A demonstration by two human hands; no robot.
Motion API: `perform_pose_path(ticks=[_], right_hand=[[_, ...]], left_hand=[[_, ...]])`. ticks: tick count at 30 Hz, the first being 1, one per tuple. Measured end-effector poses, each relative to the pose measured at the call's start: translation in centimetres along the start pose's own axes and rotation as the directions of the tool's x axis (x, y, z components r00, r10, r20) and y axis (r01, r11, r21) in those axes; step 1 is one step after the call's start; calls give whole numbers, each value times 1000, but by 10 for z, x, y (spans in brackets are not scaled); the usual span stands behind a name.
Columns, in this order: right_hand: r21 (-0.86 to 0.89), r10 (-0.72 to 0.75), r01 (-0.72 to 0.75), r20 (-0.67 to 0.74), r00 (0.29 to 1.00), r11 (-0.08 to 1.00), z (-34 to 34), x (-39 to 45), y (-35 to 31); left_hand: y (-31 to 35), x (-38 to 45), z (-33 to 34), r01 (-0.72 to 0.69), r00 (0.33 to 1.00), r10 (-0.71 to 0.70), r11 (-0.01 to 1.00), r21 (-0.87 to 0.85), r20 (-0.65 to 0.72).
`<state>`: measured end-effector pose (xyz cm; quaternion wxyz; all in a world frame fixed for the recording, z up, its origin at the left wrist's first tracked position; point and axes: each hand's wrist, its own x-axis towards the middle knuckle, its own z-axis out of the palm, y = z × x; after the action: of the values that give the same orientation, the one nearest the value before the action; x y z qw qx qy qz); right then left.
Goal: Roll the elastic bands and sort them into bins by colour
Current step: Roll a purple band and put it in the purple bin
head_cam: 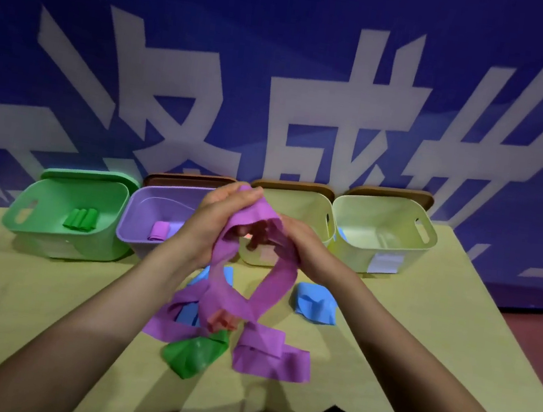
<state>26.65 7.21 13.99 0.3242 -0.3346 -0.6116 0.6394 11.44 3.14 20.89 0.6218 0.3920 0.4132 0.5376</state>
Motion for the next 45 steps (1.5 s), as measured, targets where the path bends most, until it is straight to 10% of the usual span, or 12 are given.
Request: perform_pose_path(ticks=[9, 16, 25, 30, 36, 45], right_hand=[[-25, 170, -169, 141, 975, 985, -29, -39, 12], [404, 202, -241, 136, 970, 883, -45, -65, 22], [773, -33, 67, -59, 998, 631, -34, -85, -11], [471, -112, 115, -36, 993, 875, -18, -82, -39], [277, -84, 92, -41, 996, 957, -1, -80, -40], [101, -60, 93, -290, 955, 991, -5, -83, -36]], left_hand=[[4, -4, -40, -158, 922, 22, 932, -325, -387], [-18, -11, -67, -262, 868, -18, 832, -489, -497], [-77, -31, -75, 83, 861, -243, 934, -349, -446], [-98, -44, -43, 317, 849, -320, 945, -80, -420], [-98, -41, -27, 262, 905, -25, 819, 511, -424], [-63, -73, 59, -213, 925, 312, 898, 385, -215]])
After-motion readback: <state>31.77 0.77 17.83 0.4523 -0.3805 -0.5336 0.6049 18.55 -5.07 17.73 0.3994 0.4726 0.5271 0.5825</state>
